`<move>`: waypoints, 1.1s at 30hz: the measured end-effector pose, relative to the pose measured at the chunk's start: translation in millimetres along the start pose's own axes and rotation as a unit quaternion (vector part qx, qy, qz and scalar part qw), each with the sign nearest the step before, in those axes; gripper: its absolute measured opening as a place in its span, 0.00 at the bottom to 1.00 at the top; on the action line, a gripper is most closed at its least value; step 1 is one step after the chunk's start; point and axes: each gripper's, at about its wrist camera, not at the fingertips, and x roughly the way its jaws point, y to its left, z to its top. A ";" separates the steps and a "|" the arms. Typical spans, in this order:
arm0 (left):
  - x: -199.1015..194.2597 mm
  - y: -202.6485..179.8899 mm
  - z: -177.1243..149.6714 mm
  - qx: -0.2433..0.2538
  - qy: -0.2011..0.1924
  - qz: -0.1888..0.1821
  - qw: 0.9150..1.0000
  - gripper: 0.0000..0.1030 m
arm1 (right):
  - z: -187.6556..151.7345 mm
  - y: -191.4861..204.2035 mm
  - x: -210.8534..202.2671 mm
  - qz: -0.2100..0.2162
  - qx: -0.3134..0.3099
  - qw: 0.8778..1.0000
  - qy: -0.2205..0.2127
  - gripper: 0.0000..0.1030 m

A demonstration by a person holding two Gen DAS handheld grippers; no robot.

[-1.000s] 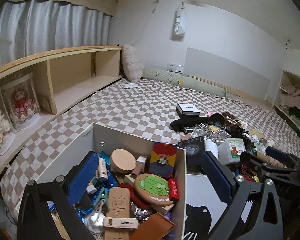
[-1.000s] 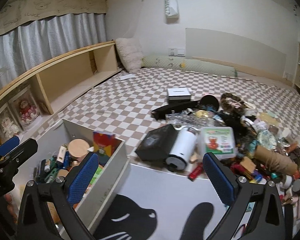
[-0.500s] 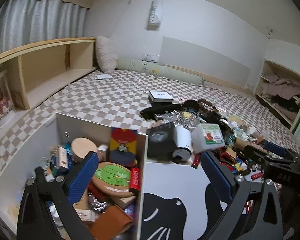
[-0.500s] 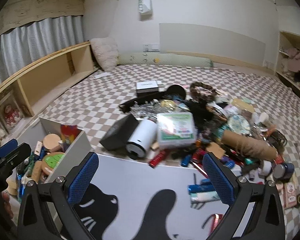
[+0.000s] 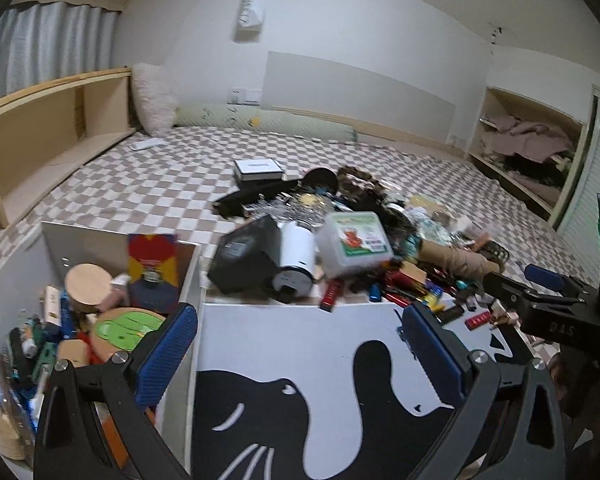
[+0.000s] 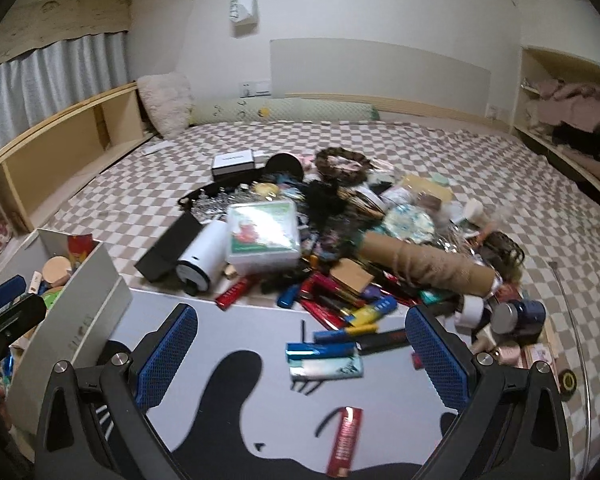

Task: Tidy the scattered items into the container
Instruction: 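Withdraw both open tools from the container back over the pile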

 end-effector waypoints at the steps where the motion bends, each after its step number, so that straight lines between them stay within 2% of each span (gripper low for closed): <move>1: 2.0 -3.0 -1.3 0.001 -0.001 -0.002 1.000 1.00 | -1.2 -3.7 1.3 -0.001 0.003 1.000 0.001 1.00; 14: 38.7 -29.5 -25.3 0.009 0.028 -0.024 0.999 1.00 | -32.4 -51.8 27.7 -0.003 0.053 0.998 0.035 1.00; 22: 61.1 -36.8 -42.4 0.019 0.057 -0.027 0.998 1.00 | -50.9 -69.4 69.7 -0.013 0.076 0.994 0.075 1.00; 27: 72.3 -35.5 -48.4 0.016 0.068 -0.033 0.997 1.00 | -44.2 -73.2 102.4 -0.016 0.072 0.994 0.087 1.00; 33: 82.2 -33.8 -53.0 0.021 0.077 -0.034 0.996 1.00 | -19.9 -77.4 154.4 -0.025 0.057 0.992 0.108 1.00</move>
